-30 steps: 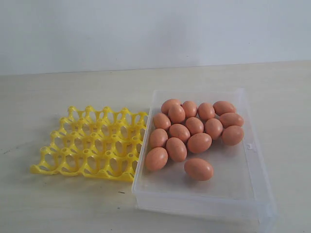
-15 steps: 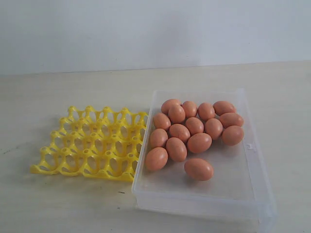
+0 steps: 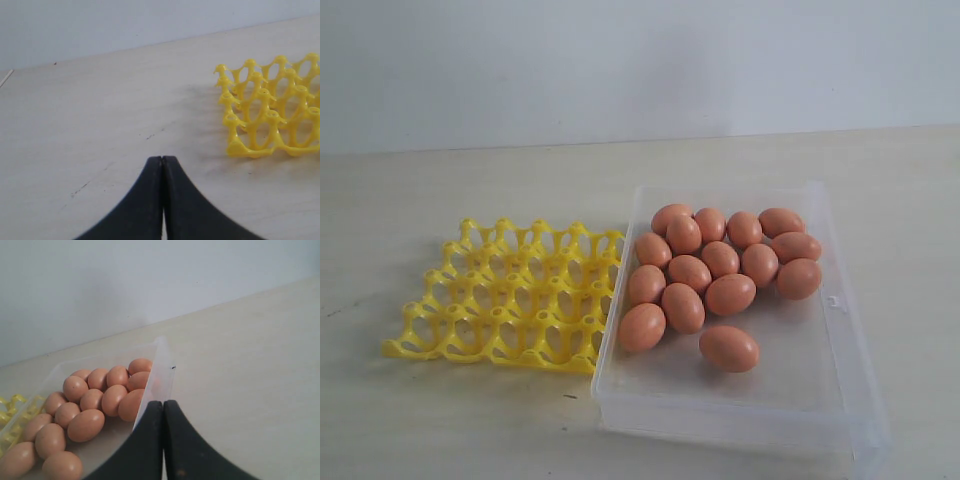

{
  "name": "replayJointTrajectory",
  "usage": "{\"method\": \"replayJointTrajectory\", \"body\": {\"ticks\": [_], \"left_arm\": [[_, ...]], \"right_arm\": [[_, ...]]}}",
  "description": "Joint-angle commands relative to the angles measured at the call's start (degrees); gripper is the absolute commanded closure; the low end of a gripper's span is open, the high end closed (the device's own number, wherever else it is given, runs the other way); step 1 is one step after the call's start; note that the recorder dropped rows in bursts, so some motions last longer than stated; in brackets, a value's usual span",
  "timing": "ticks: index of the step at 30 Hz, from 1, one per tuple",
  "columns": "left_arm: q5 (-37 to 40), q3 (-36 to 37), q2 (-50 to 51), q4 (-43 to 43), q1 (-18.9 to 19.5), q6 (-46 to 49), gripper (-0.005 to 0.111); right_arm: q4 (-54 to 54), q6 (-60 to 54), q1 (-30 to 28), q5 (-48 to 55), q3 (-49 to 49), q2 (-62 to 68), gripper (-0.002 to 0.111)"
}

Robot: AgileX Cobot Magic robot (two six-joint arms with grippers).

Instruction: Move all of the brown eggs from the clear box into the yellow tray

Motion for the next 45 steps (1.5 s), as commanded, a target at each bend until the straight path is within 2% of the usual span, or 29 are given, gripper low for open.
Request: {"method": "replayJointTrajectory", "body": {"ticks": [1,5,9,12,20,31,42,45], "left_arm": [[-0.35,-0.23,-0.32,-0.06,-0.28,-0.26,0.107],[-0.35,-0.23,-0.32,-0.06,-0.28,-0.26,0.107],[-0.35,-0.23,-0.32,-0.06,-0.28,-0.26,0.107],[-0.35,-0.23,-0.32,-0.06,-0.28,-0.26,0.107],[-0.35,-0.23,-0.32,-0.06,-0.28,-0.26,0.107],[-0.35,-0.23,-0.32,-0.06,-0.28,-0.26,0.107],[-0.35,-0.23,-0.32,-0.06,-0.28,-0.26,0.107],[-0.35,-0.23,-0.32,-0.06,-0.28,-0.26,0.107]], "right_arm": [[-0.13,-0.26,-0.29,-0.2,0.29,-0.36,0.108],[-3.26,-0.25,-0.29,-0.08,0.29,-0.36,0.108],[-17.46,-0.25,-0.29,3.22,-0.3,-0.36,0.108],[-21.51,-0.38,-0.29,6.79,-3.48,-0.36,0.108],[-19.96,-0.17,-0.29,13.03,-11.75,-0.36,0.108],[-16.77,-0.27,-0.29,12.35,-16.12,4.3,0.108],[-16.23,-0.14,-0.29,20.9,-26.87,5.18,0.108],[-16.23,4.69,-0.29,21.82,-27.0,5.18,0.108]]}}
